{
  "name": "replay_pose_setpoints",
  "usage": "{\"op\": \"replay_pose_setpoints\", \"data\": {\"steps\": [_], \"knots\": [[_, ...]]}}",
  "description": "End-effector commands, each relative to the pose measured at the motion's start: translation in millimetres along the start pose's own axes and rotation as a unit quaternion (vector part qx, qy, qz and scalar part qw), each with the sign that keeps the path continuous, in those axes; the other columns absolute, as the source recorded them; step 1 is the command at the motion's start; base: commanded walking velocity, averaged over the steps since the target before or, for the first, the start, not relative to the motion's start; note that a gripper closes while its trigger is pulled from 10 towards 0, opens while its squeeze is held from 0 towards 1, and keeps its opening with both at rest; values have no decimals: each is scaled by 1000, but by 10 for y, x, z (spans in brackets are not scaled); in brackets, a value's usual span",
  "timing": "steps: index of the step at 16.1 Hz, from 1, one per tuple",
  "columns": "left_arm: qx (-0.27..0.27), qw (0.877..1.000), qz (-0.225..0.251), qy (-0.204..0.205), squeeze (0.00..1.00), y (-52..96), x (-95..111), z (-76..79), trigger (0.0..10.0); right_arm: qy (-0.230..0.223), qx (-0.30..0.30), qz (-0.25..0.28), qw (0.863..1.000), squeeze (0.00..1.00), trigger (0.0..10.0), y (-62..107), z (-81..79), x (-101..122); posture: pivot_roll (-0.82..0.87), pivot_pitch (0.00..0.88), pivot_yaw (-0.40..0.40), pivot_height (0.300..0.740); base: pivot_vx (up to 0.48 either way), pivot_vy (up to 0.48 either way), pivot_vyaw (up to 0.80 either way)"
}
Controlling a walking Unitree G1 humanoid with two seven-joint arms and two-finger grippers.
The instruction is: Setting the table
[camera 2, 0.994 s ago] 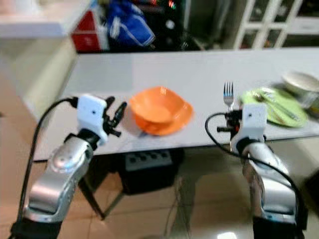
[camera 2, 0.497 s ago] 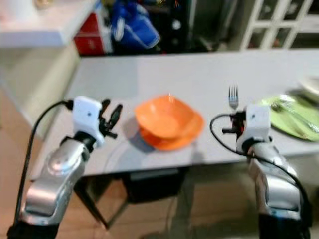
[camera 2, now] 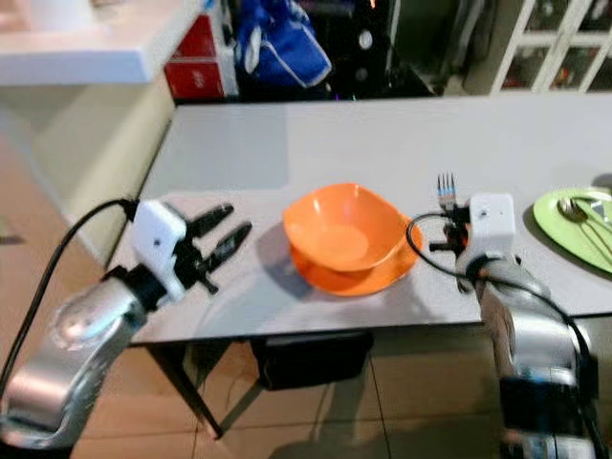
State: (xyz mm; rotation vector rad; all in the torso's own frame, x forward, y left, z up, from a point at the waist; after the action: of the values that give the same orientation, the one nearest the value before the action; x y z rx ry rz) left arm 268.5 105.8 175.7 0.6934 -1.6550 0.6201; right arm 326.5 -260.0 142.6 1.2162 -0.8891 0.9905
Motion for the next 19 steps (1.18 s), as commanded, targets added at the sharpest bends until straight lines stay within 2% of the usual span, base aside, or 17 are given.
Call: {"op": "replay_pose_setpoints", "data": {"steps": [1, 3, 5, 8, 9, 10, 11, 12, 14, 18, 19], "knots": [[-31, 999, 5, 2, 0, -10, 43, 74, 10000, 4, 2, -8, 1000, 0, 10000, -19, 32, 7, -36, 0, 41, 740, 0, 0, 0], [-62, 998, -5, 0, 0, -8, 65, 127, 10000, 3, 2, -29, 1000, 0, 10000, -112, 111, -39, -36, 0, 48, 740, 0, 0, 0], [-69, 995, -61, -22, 0, -153, 83, 110, 10000, -8, -4, -49, 999, 0, 10000, -277, 209, -63, -32, 15, 53, 740, 0, 0, 0], [-79, 995, -53, -10, 0, -376, 279, 57, 10000, -27, 18, -53, 998, 0, 10000, -433, 194, -8, -14, 25, 58, 740, 0, 0, 0], [-75, 996, -52, -10, 0, -410, 309, 29, 10000, -26, 21, -55, 998, 0, 10000, -454, 182, -6, -12, 27, 63, 740, 0, 0, 0], [-80, 995, -66, -8, 0, -467, 348, 1, 10000, -19, 26, -66, 997, 0, 10000, -497, 161, -26, -10, 26, 68, 740, 0, 0, 0], [-91, 993, -80, -6, 0, -480, 352, 9, 10000, -18, 25, -72, 997, 0, 10000, -516, 155, -41, -9, 25, 71, 740, 0, 0, 0], [-125, 986, -110, 2, 0, -475, 347, 69, 10000, -26, 30, -87, 995, 0, 10000, -554, 127, -90, -8, 22, 77, 740, 0, 0, 0], [-144, 981, -131, 12, 0, -451, 316, 123, 10000, -20, 33, -97, 995, 0, 10000, -570, 107, -127, -6, 19, 82, 740, 0, 0, 0], [-164, 973, -163, 19, 0, -414, 268, 184, 10000, -25, 28, -79, 996, 0, 10000, -621, 72, -57, -3, 18, 87, 740, 0, 0, 0], [-175, 969, -172, 16, 0, -388, 258, 215, 10000, -13, 21, -80, 997, 0, 10000, -633, 79, -48, 10, 19, 84, 740, 0, 0, 0]]}}
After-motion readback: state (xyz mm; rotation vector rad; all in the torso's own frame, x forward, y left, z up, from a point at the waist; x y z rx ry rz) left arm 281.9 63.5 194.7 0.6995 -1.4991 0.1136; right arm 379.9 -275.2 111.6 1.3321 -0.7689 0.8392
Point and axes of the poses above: a point about 5 cm out from each wrist's last joint towards the gripper, its own y axis pointing back from the gripper into the wrist, its own x axis along the axis of the wrist's last joint, z = x × y, the point moved 2 cm from there along -y, pointing out of the wrist towards the gripper, and after that the axes turned 1 degree about y, right-handed, at the moved point
